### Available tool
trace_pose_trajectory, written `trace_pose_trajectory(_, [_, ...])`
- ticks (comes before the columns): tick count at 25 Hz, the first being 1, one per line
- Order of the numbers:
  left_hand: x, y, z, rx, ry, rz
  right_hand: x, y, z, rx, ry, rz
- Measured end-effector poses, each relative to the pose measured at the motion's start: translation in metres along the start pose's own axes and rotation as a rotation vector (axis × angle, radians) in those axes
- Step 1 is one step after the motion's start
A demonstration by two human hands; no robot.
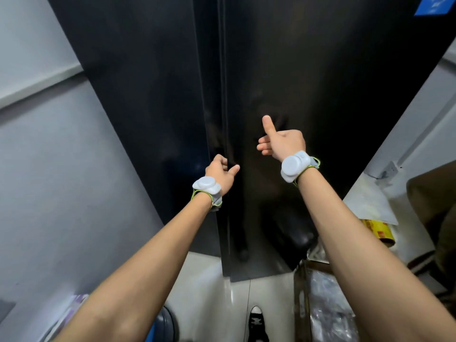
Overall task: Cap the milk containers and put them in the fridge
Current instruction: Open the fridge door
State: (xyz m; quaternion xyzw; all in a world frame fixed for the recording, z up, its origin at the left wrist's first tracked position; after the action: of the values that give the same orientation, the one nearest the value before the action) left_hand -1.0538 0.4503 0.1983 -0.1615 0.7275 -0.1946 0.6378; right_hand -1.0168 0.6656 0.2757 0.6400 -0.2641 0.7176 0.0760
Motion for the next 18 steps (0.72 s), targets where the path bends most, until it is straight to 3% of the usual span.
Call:
trace_pose_trajectory(8, [-0.015, 0.008, 0.088, 0.176, 0.123, -0.01, -0.039, -0.022, 0.063, -0.002, 0.126, -0.066])
trace_pose_trajectory(13, [-0.025, 0.014, 0.132, 0.275, 0.182, -0.071, -0.07, -0.043, 0.105, 0.001, 0.104, -0.046])
trace_pose_trajectory(18, [-0.016, -0.009, 0.169, 0.114, 0.096, -0.159, -0.111, -0.072, 0.145, -0.039, 0.137, -0.063])
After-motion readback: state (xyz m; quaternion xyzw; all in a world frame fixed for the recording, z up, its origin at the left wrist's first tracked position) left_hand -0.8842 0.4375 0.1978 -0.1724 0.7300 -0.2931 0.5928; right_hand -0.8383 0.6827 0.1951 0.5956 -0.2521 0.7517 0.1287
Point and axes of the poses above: each hand's wrist, its own z-axis away from the middle knuckle, its own y-axis out of the palm, x = y × z, the point moved 10 cm from there along -z, towards the middle knuckle, and after that the axes turned 3 degrees about y, right-handed, at the moved point
